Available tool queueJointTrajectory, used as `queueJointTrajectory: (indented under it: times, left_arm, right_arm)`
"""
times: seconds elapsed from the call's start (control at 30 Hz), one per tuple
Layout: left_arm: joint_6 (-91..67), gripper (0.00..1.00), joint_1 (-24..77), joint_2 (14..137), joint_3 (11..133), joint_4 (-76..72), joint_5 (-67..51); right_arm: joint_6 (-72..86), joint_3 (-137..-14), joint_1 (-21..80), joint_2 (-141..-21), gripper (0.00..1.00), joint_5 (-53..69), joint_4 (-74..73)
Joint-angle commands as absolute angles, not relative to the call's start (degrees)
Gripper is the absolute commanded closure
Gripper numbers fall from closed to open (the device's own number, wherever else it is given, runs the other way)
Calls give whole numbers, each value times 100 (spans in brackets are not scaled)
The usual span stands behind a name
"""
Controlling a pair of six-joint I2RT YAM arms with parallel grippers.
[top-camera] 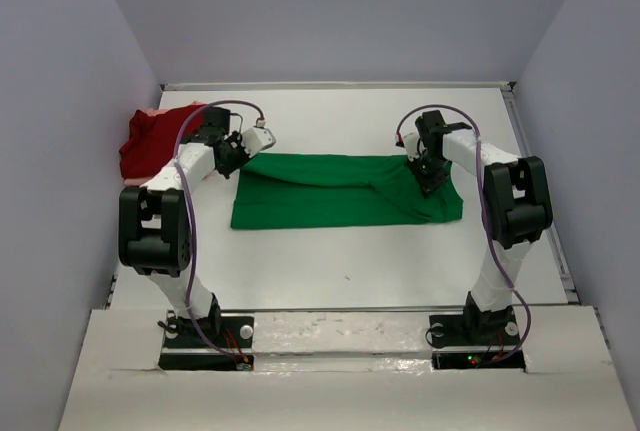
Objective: Fold and stack the t-shirts
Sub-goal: Smooth out the rectangle-folded T-shirt at the center of the board, then rotate the rectangle-folded T-shirt at the center of the board.
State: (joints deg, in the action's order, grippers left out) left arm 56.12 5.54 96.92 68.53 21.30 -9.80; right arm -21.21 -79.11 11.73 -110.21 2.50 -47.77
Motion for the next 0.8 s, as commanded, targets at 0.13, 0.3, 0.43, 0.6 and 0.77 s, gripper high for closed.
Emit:
queueJointTrajectory:
  times: [0.13, 0.3, 0.43, 0.6, 0.77]
  left_arm:
    - [5818, 72, 650, 9729, 6592, 2233, -827]
    - [5801, 58, 668, 9668, 6451, 1960, -546]
    - [5740, 55, 677, 9528, 6495, 1820, -369]
    - [5354, 57, 677, 9430, 6741, 1574, -509]
    - [4729, 80, 685, 9676, 7171, 1626, -1185]
  right_arm:
    - [-2171, -8200, 1178, -11048, 87, 229, -4974]
    - [-2171, -8200, 1178, -11039, 63, 220, -4992]
    - [-2180, -8218, 1178, -10960, 60, 185, -5001]
    - [-2171, -8191, 1178, -10750, 88, 150, -4992]
    - [-2145, -8069, 1178, -10503, 100, 88, -5001]
